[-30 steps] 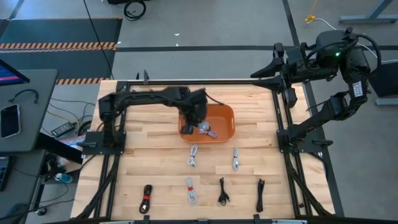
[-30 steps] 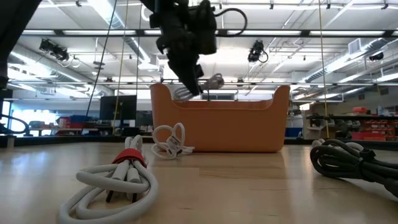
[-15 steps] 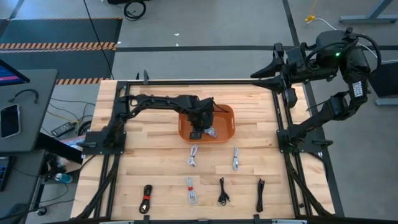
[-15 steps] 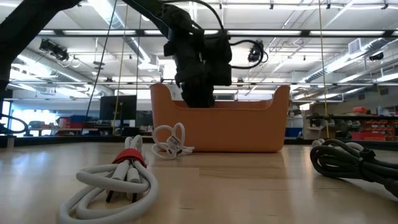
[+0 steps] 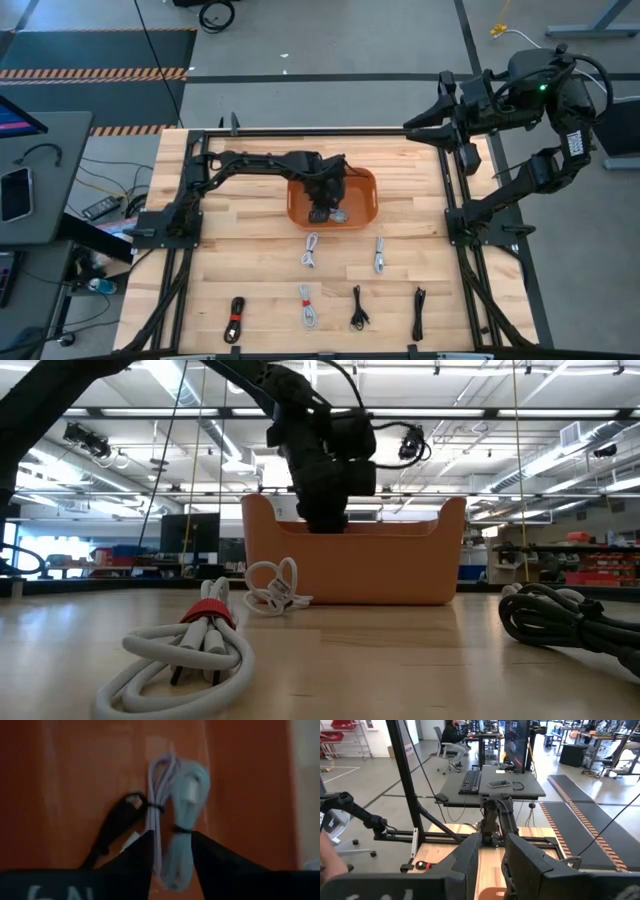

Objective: Pick and place USB-C Cables
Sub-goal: Put the blue USB cable into the orange bin, then put the black USB cable into the orange bin

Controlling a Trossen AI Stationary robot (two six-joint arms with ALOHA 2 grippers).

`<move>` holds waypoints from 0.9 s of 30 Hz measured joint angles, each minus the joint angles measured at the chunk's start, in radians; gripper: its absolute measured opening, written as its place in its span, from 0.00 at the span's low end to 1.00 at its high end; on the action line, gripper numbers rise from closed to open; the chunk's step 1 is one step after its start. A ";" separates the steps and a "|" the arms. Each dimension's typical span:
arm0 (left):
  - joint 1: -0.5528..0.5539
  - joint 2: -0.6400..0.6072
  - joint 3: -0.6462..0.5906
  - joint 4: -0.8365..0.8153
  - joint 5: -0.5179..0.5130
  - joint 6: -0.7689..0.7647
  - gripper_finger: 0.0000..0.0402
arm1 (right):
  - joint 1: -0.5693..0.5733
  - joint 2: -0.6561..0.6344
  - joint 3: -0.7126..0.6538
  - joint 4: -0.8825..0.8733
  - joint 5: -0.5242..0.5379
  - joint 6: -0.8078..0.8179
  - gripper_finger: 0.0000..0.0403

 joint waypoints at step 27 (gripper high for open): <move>-0.164 -0.322 0.377 -0.824 -0.316 -0.745 0.36 | 0.008 0.052 -0.032 -0.449 0.165 0.255 0.27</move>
